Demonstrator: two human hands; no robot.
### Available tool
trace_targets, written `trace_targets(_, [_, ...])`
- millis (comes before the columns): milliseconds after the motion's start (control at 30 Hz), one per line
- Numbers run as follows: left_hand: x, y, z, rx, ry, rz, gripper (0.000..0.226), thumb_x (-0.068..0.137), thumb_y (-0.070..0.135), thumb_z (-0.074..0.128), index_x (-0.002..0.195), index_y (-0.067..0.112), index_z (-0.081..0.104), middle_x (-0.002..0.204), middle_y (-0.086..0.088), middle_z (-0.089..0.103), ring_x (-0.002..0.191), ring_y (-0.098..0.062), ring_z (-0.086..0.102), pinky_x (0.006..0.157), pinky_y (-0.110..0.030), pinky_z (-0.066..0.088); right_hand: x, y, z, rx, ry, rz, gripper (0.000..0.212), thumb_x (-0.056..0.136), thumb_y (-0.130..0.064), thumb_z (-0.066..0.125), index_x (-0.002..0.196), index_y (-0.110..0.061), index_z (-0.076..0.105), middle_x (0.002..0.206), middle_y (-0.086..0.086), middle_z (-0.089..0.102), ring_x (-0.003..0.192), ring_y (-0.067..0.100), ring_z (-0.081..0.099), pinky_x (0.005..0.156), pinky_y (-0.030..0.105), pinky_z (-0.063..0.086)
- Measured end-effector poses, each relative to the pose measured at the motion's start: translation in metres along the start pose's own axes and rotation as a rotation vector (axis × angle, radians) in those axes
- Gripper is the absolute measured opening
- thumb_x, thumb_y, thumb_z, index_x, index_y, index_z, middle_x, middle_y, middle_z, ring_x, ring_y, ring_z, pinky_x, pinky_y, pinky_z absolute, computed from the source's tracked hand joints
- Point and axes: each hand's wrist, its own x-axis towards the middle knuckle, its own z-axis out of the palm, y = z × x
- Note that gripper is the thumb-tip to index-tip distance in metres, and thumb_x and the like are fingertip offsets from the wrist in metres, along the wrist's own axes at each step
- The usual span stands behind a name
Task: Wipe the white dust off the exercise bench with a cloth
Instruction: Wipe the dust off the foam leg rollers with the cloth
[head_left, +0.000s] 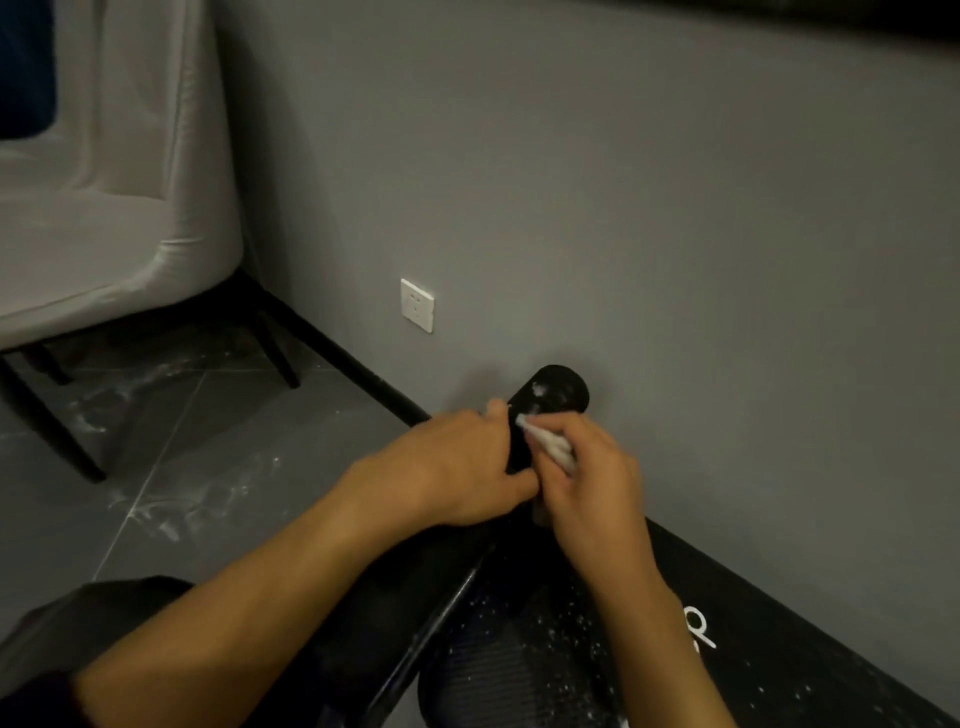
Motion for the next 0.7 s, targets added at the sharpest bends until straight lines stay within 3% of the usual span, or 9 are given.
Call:
trace_targets(133, [0.003,-0.007,0.014,-0.106,0.051,0.018,0.055,0.092,0.062,0.055,0.127,0.023,0.041,0.104,-0.001,0.062,0.086,-0.017,0.063,0.077,-0.041,0.058,0.011,0.006,0.0,-0.042,0.028,-0.03,0.01,0.094,-0.018,0.07,0.097,-0.028,0.073,0.086,-0.013,0.066,0.078,0.004,0.065,0.063,0.016,0.05])
trace_targets(233, [0.003,-0.008,0.017,-0.1,0.091,0.024,0.05,0.093,0.061,0.055,0.125,0.024,0.04,0.101,0.002,0.059,0.082,-0.015,0.06,0.07,-0.036,0.055,0.034,0.007,0.005,-0.14,0.075,-0.039,0.009,0.095,-0.017,0.07,0.099,-0.025,0.072,0.089,-0.012,0.067,0.081,0.0,0.063,0.065,0.011,0.048])
trace_targets(333, [0.003,-0.007,0.019,-0.117,0.126,0.034,0.049,0.092,0.061,0.055,0.124,0.027,0.038,0.101,0.003,0.057,0.082,-0.014,0.06,0.065,-0.033,0.049,0.018,0.006,0.0,-0.083,0.018,-0.05,0.013,0.097,-0.017,0.066,0.105,-0.025,0.072,0.092,-0.014,0.067,0.084,0.005,0.066,0.067,0.016,0.051])
trace_targets(433, [0.003,-0.01,0.02,-0.173,0.141,0.042,0.046,0.091,0.062,0.057,0.117,0.03,0.037,0.1,0.005,0.056,0.082,-0.015,0.06,0.065,-0.034,0.048,-0.005,0.0,-0.008,-0.006,-0.072,-0.049,0.015,0.095,-0.019,0.066,0.1,-0.032,0.071,0.087,-0.015,0.067,0.079,0.006,0.067,0.065,0.012,0.049])
trace_targets(567, [0.006,-0.013,0.018,-0.326,0.106,0.054,0.037,0.092,0.058,0.06,0.109,0.031,0.04,0.095,0.005,0.058,0.08,-0.014,0.062,0.065,-0.035,0.052,0.023,0.0,-0.009,-0.159,-0.044,-0.091,0.014,0.095,-0.016,0.068,0.096,-0.029,0.071,0.089,-0.015,0.067,0.084,0.0,0.064,0.068,0.006,0.044])
trace_targets(700, [0.026,-0.029,0.01,-0.548,-0.027,0.023,0.029,0.096,0.051,0.059,0.107,0.031,0.042,0.096,-0.003,0.07,0.084,-0.02,0.069,0.079,-0.047,0.058,0.051,0.004,-0.004,-0.224,-0.027,-0.094,0.009,0.094,-0.013,0.068,0.096,-0.021,0.073,0.092,-0.008,0.07,0.085,0.0,0.063,0.072,0.016,0.05])
